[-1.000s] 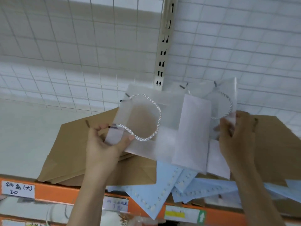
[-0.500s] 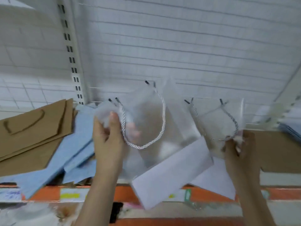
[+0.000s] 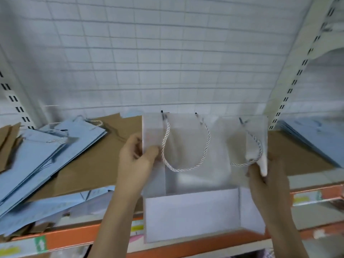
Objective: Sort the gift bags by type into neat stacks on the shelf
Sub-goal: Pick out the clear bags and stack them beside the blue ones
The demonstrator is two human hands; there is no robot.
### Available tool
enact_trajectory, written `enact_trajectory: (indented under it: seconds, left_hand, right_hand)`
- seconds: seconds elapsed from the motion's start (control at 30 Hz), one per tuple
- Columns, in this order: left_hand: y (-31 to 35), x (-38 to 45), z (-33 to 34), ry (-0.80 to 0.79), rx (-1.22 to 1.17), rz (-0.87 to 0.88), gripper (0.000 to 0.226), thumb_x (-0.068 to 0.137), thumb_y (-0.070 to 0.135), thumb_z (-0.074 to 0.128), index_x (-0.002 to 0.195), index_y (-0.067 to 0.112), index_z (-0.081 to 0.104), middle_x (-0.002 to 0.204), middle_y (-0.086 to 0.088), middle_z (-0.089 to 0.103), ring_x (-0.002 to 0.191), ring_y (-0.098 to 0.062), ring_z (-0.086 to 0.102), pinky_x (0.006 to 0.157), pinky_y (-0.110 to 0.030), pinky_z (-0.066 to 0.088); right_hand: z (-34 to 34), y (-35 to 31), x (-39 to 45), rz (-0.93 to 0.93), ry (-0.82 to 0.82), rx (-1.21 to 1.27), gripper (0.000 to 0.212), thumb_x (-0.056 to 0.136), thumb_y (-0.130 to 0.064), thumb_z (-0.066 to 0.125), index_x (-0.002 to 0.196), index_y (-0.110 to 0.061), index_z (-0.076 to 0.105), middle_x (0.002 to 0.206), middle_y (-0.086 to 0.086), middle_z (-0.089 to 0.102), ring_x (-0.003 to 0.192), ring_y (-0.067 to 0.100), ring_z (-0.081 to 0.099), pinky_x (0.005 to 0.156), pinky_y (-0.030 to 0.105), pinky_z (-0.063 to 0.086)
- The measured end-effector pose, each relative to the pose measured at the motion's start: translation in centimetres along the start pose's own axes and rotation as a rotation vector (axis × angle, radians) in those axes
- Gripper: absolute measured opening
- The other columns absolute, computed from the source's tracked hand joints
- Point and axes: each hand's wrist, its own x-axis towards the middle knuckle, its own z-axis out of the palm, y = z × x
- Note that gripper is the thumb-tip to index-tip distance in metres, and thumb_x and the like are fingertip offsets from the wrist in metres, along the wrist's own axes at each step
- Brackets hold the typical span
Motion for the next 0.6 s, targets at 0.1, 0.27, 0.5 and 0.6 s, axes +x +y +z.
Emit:
enact_trajectory:
  seconds: [0.1, 0.27, 0.5, 0.6]
  left_hand:
    - [-1.2, 0.6, 1.0, -0.133, -0.043, 0.02, 0.012, 0.076, 0.016, 0.063, 0.087, 0.019, 0.068, 0.079, -0.012, 0.064, 0.072, -0.02, 0.053, 0.067, -0.032, 0.041]
    - [-2.5, 0.6, 6.1, -0.209, 0.016, 0.059, 0.017, 0.097, 0.011, 0.044, 0.101, 0.025, 0.053, 0.074, -0.001, 0.069, 0.055, -0.009, 0.062, 0.051, -0.019, 0.045]
    - [-4.0, -0.2, 15.2, -0.124, 0.217, 0.132, 0.026, 0.097, 0.015, 0.039, 0.117, 0.031, 0.043, 0.064, -0.008, 0.057, 0.033, -0.012, 0.051, 0.035, -0.017, 0.037]
    - [-5.4, -1.6, 19.7, -0.07, 0.244, 0.081, 0.031, 0.097, 0.017, 0.041, 0.125, 0.031, 0.04, 0.06, -0.003, 0.056, 0.033, -0.01, 0.05, 0.038, -0.018, 0.041]
  right_hand:
    - [-0.4, 1.2, 0.3, 0.025, -0.013, -0.03, 0.011, 0.09, -0.011, 0.05, 0.093, -0.005, 0.042, 0.069, 0.013, 0.059, 0.061, 0.03, 0.054, 0.053, 0.036, 0.038]
    - [-2.4, 3.8, 2.6, 0.022, -0.019, -0.101, 0.012, 0.09, -0.015, 0.051, 0.098, -0.009, 0.044, 0.063, 0.011, 0.054, 0.058, 0.029, 0.051, 0.054, 0.038, 0.039]
    - [-7.5, 9.2, 9.0, 0.028, -0.037, -0.063, 0.008, 0.094, -0.021, 0.048, 0.098, -0.015, 0.043, 0.076, 0.003, 0.061, 0.063, 0.018, 0.056, 0.05, 0.028, 0.037]
    - [-10.9, 12.5, 12.5, -0.047, -0.091, -0.1, 0.016, 0.093, -0.014, 0.047, 0.109, -0.013, 0.045, 0.075, -0.008, 0.054, 0.062, 0.004, 0.051, 0.049, 0.021, 0.032]
